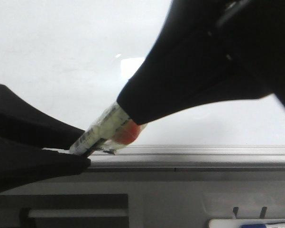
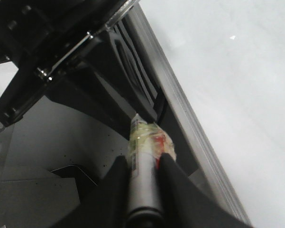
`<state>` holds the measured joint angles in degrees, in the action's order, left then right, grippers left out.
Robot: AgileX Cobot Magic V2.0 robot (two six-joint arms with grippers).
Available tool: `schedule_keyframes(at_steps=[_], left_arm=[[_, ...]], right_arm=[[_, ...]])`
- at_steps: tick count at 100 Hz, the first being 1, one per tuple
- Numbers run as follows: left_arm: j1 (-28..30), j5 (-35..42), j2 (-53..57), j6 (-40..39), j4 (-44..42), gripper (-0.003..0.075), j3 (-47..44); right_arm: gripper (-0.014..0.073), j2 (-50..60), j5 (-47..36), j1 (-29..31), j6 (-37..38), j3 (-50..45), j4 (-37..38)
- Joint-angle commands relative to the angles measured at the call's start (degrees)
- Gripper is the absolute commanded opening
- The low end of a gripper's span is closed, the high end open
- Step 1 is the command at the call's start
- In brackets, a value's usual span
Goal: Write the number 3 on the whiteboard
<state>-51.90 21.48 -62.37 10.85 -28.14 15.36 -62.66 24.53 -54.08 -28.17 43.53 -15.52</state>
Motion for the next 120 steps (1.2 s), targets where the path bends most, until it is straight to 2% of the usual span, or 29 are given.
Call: schedule_keyframes(at_steps=[1,20,27,34,51,60,77,101,111,120], left_arm=[[0.2,3.7,1.0,-0.1,0.4,-0.0020,1.2],[0.2,3.8,1.0,-0.1,0.2,-0.0015,1.2],[0.2,4.0,1.0,-0.1,0.1,0.0027,1.2],[0.2,3.8,1.0,-0.1,0.1,0.0110,1.2],[0.2,2.9,2.5,-0.2,1.1,0.0389,1.2],[0.2,2.9,5.7,-0.3,3.4,0.0455,1.2],[0.2,-1.9,16.0,-0.4,3.7,0.0458,1.2],[0.3,-7.3,32.1,-0.4,13.3,0.0450,1.2],[0.7,-9.7,36.1,-0.3,14.8,0.0404,1.2],[3.3,-12.4,37.5,-0.3,14.9,0.0324,1.2]], right_arm=[[-0.0064,0.8,-3.8,-0.1,-0.6,2.1,-0.5],[-0.0061,0.8,-3.8,-0.1,-0.6,2.1,-0.5],[-0.0061,0.8,-3.8,-0.1,-0.6,2.1,-0.5],[-0.0061,0.8,-3.8,-0.1,-0.6,2.1,-0.5],[-0.0061,0.9,-3.8,-0.1,-0.6,2.1,-0.5],[-0.0061,1.0,-3.6,-0.1,-0.4,2.1,-0.5],[-0.0061,1.0,-3.2,0.8,-0.1,4.2,-0.5],[-0.0061,1.0,0.1,6.9,-0.1,11.8,-0.4],[-0.0061,1.0,-1.3,9.4,-0.1,13.4,0.0],[-0.0061,1.0,-3.2,11.0,-0.1,13.5,0.3]])
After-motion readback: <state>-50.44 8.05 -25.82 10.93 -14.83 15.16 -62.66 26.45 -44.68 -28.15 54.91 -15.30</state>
